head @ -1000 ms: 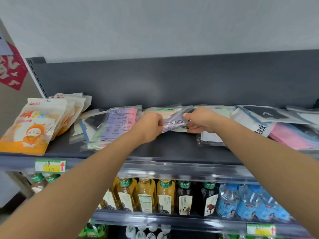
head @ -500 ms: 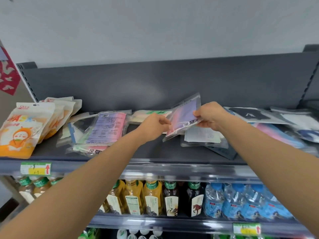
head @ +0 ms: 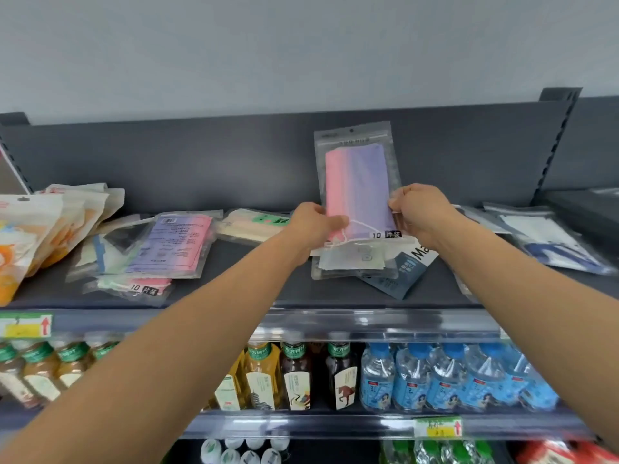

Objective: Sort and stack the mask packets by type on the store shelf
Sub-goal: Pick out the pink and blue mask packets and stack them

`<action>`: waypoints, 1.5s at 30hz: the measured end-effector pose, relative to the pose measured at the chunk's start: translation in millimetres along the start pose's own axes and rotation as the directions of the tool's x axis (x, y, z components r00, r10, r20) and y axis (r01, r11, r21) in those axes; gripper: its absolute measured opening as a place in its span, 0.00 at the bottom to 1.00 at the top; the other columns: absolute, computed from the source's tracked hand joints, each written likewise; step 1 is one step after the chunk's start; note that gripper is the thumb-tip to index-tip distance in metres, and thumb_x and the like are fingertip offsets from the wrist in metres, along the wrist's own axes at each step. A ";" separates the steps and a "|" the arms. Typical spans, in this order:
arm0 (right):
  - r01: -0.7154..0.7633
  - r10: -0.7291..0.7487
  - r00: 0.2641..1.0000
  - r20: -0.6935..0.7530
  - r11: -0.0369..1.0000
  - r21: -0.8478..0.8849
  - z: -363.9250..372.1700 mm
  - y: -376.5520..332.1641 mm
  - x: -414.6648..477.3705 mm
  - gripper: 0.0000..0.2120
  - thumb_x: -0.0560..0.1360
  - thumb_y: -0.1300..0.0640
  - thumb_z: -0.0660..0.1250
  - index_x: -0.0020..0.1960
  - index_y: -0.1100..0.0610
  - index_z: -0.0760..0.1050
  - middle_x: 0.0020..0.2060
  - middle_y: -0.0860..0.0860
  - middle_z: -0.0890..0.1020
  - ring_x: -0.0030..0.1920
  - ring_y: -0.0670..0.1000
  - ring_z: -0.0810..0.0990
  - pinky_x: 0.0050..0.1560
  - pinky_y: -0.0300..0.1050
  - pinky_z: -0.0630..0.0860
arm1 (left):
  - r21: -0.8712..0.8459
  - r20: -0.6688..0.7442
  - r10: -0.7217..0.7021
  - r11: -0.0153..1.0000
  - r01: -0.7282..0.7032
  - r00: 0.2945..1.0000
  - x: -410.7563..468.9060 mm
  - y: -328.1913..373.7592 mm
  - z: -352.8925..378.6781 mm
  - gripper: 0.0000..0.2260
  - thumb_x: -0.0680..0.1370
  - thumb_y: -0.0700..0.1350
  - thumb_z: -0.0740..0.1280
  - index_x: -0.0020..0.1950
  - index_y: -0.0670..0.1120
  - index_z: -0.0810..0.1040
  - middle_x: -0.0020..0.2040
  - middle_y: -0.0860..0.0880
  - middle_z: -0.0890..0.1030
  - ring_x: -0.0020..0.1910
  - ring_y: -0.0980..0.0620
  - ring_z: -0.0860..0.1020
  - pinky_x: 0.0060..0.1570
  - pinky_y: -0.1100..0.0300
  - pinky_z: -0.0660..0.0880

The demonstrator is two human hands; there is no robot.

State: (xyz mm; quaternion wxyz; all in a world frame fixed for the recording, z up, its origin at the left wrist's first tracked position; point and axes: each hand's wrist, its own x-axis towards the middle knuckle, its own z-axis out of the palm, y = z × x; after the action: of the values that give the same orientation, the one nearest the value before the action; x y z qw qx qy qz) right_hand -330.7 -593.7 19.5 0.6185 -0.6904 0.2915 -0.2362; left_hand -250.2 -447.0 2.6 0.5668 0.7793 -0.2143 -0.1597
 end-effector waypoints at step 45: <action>-0.103 -0.239 0.946 -0.219 0.418 -0.902 -46.1 19.9 -2.4 0.10 0.74 0.61 0.63 0.48 0.65 0.79 0.48 0.63 0.82 0.49 0.62 0.79 0.42 0.43 0.67 | 0.354 0.398 0.473 0.712 -0.607 0.786 17.0 20.2 35.1 0.13 0.75 0.41 0.68 0.59 0.44 0.77 0.50 0.49 0.74 0.48 0.51 0.72 0.44 0.65 0.65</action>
State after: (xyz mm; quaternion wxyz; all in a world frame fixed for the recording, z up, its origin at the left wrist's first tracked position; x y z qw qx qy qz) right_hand -366.3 -626.3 5.5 0.0842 -0.8780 0.4380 -0.1737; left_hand -255.9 -489.7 10.9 0.3490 0.7622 -0.5439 -0.0372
